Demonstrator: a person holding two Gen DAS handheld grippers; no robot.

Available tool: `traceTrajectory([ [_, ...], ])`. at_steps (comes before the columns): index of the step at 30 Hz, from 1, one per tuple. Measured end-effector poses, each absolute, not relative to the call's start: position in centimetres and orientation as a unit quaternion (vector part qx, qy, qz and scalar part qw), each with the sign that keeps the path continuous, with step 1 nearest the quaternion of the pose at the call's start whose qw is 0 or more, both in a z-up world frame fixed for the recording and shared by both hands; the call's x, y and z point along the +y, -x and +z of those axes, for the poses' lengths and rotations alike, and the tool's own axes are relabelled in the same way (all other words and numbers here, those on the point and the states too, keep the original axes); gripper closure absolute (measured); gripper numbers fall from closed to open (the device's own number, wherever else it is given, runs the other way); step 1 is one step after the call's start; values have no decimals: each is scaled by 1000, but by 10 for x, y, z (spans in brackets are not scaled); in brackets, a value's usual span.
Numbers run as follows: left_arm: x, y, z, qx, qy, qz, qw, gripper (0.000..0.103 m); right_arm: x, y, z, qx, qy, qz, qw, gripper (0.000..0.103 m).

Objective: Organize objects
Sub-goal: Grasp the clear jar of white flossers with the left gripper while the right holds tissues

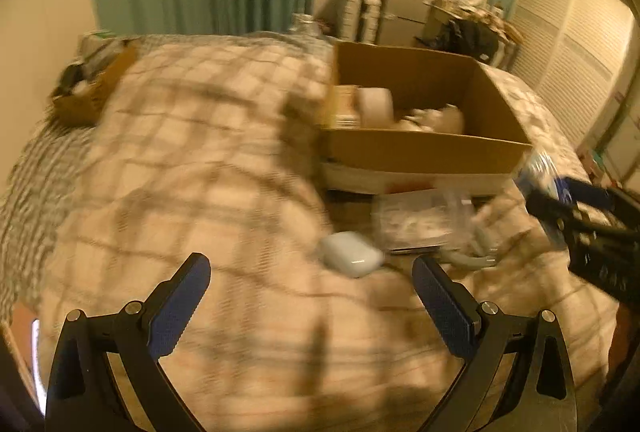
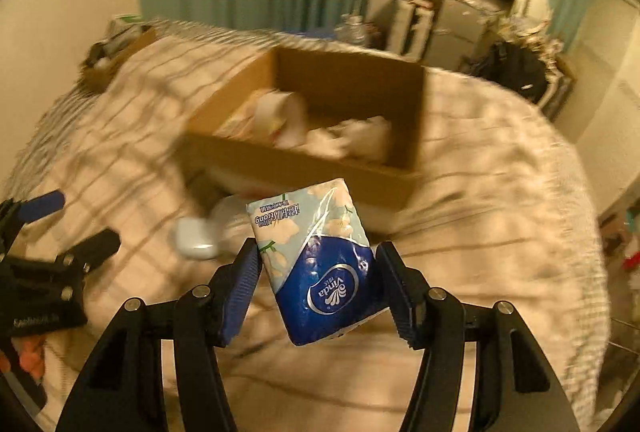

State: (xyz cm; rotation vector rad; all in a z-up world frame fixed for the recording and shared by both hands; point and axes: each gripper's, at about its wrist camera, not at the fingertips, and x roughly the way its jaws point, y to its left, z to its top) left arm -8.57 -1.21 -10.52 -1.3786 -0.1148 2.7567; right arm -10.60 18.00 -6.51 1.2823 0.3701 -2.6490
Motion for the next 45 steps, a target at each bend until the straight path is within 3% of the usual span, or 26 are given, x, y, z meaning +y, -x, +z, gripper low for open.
traceTrajectory([
  [8,47,126,-127,-22,481,871,98,0,219,135,-60,134,-422,-895,57,45],
  [13,55,139,-148,-51,501,858,100,0,228,142,-80,119,-435,-890,71,44],
  [31,74,173,-180,-36,528,840,122,3,230,146,-92,109,-442,-886,87,44],
  [45,66,144,-133,-41,494,859,125,8,216,124,-59,129,-414,-897,83,45],
])
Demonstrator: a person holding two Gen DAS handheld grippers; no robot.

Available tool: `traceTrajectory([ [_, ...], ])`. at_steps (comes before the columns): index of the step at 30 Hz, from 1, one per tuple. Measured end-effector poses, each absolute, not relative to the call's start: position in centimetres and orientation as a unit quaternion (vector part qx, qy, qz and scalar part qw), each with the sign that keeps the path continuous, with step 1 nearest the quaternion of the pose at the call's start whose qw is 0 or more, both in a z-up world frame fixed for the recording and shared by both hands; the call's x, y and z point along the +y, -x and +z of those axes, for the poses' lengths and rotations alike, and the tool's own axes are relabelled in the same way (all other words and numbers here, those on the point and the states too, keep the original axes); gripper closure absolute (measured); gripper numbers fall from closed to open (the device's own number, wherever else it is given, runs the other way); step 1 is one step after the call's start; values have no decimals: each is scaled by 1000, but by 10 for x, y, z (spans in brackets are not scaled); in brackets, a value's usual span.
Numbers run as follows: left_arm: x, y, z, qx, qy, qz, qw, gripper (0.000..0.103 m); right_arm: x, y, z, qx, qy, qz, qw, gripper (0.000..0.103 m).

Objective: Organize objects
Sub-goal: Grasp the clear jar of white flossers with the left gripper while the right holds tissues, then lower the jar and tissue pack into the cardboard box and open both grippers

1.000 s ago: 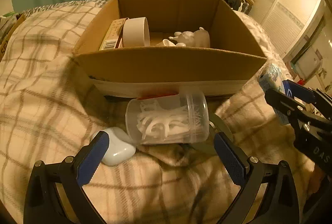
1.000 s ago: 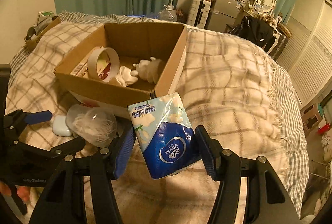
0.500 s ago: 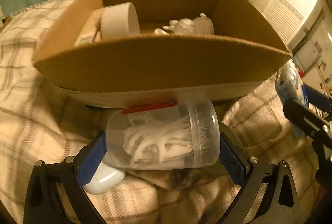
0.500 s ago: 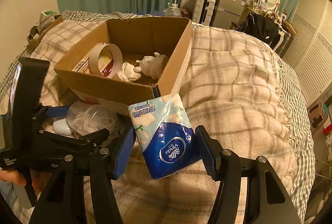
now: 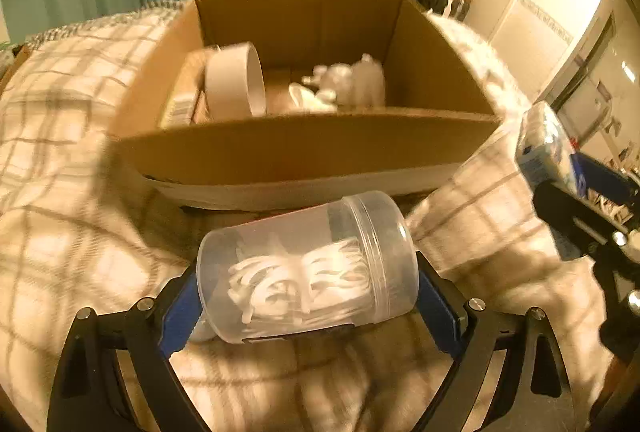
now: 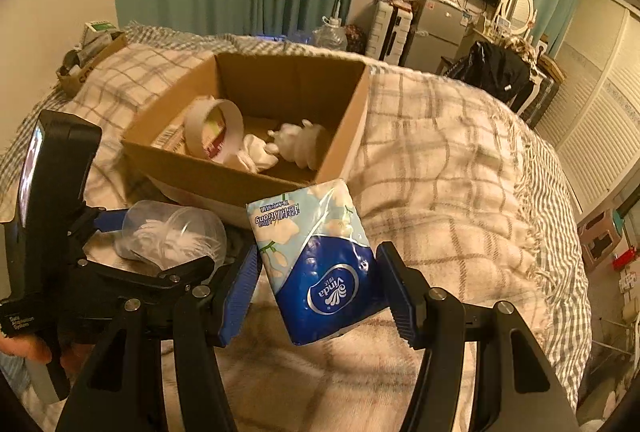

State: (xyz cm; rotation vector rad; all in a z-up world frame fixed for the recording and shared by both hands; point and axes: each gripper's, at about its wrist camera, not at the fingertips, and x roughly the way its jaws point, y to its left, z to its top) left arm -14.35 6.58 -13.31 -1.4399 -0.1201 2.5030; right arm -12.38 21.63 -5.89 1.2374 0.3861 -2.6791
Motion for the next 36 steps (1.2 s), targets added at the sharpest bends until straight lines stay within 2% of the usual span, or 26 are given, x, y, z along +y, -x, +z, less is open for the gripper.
traceTrajectory([
  [15,33,106,-21,-42,380,917,114,9,190,66,25,149,-337,-925,96,45],
  [22,13,119,22,-22,339,936,94,9,177,75,54,146,-313,-931,116,45],
  [27,6,153,28,-4,334,940,73,9,170,112,64,131,-318,-930,128,44],
  [36,10,218,0,5,349,934,77,9,166,205,47,111,-352,-923,112,45],
])
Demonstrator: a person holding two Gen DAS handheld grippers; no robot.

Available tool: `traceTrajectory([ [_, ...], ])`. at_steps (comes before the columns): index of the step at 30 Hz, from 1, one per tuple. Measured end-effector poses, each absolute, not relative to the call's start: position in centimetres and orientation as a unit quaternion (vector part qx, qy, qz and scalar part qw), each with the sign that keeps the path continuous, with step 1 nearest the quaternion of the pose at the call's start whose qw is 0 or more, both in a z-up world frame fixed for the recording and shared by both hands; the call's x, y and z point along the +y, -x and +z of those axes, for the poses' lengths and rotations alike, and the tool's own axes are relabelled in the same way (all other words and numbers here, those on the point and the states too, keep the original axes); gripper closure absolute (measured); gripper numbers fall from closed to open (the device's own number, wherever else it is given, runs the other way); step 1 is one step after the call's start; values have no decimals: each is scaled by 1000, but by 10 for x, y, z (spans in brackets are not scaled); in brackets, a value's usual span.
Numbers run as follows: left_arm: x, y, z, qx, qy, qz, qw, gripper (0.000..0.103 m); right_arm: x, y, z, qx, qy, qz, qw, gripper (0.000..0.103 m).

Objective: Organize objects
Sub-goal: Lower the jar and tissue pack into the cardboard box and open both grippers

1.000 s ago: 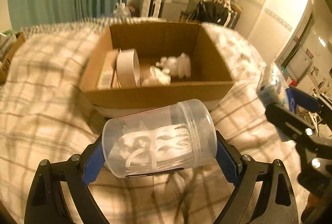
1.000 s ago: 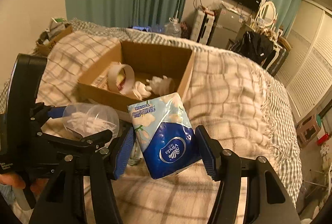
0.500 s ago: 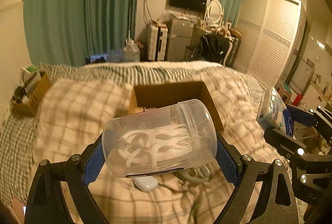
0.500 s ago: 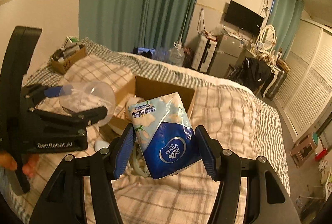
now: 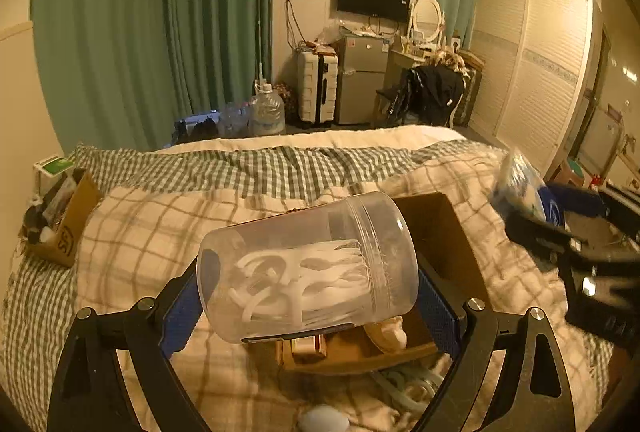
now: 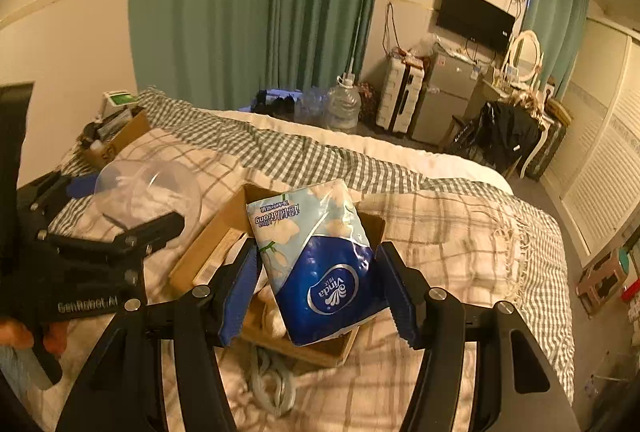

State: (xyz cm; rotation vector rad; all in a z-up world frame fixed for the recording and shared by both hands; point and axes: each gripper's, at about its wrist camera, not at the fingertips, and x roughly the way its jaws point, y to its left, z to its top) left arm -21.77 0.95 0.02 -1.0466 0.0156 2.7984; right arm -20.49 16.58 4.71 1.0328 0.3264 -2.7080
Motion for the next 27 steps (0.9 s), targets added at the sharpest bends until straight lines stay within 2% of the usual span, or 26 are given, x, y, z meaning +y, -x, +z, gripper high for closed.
traceTrajectory([
  [12,39,284,-46,36,375,920,105,9,156,301,4,121,-393,-906,104,45],
  [21,49,295,-84,38,400,906,129,8,162,322,-34,101,-418,-896,113,45],
  [25,50,294,-82,31,404,905,130,7,168,322,-31,87,-416,-898,113,40],
  [27,48,289,-74,24,398,908,127,0,172,320,-23,78,-411,-902,111,33],
])
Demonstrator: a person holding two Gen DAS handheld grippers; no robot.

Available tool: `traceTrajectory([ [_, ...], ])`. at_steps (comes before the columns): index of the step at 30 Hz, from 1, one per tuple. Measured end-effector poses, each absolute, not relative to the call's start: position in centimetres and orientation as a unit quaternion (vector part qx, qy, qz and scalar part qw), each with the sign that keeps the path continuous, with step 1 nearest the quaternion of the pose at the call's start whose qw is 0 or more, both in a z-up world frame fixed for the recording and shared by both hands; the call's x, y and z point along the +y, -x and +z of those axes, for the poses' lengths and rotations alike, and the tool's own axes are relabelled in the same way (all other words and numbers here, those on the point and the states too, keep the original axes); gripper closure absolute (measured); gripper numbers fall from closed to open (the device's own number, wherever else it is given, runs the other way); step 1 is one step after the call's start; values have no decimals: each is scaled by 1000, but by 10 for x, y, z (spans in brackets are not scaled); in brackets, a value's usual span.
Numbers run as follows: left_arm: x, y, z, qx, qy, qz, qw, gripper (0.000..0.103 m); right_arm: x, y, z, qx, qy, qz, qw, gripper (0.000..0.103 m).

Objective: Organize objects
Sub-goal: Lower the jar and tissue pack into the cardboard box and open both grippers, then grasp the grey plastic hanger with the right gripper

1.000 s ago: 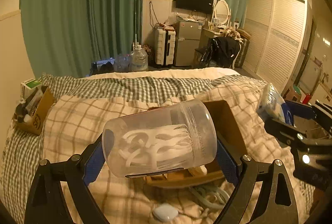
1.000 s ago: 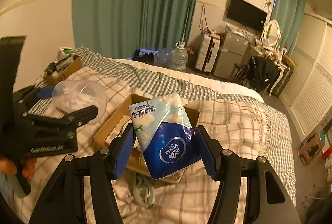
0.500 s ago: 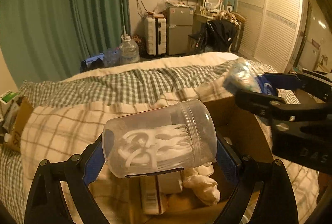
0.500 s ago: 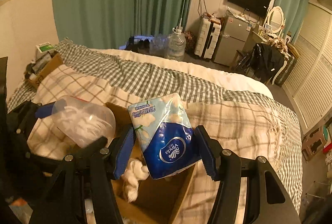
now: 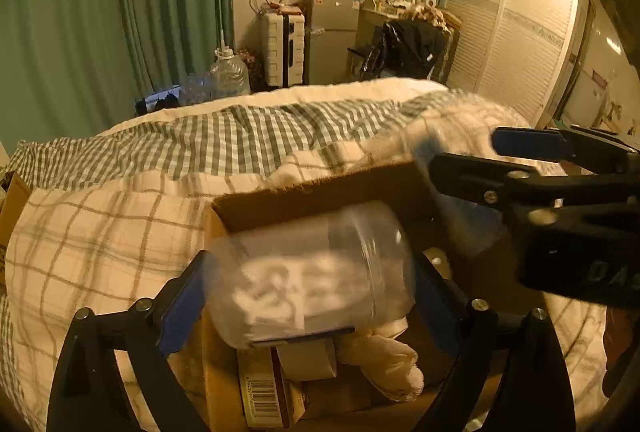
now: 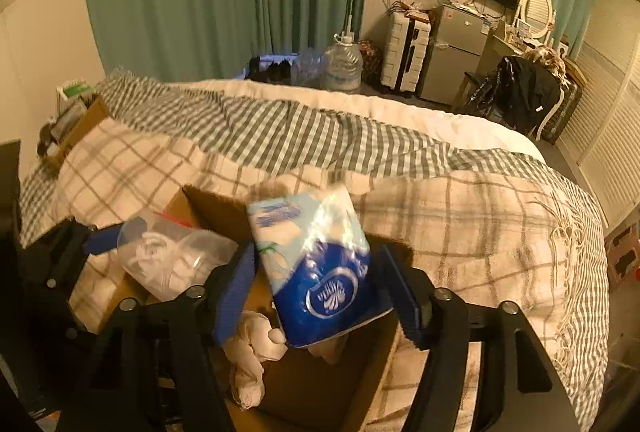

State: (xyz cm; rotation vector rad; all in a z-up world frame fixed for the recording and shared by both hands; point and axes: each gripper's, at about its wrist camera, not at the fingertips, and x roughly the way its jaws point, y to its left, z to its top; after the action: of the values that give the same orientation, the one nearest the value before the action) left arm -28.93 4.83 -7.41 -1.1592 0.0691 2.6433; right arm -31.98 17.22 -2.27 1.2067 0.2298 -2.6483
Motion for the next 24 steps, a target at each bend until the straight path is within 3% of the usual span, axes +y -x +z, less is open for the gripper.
traceTrajectory([
  [2,45,283,-59,20,387,914,118,0,177,312,-9,74,-400,-907,106,24],
  [14,21,205,57,4,335,938,84,0,203,209,109,73,-330,-937,88,19],
  [24,6,135,78,27,320,945,67,0,204,122,136,98,-305,-942,102,16],
])
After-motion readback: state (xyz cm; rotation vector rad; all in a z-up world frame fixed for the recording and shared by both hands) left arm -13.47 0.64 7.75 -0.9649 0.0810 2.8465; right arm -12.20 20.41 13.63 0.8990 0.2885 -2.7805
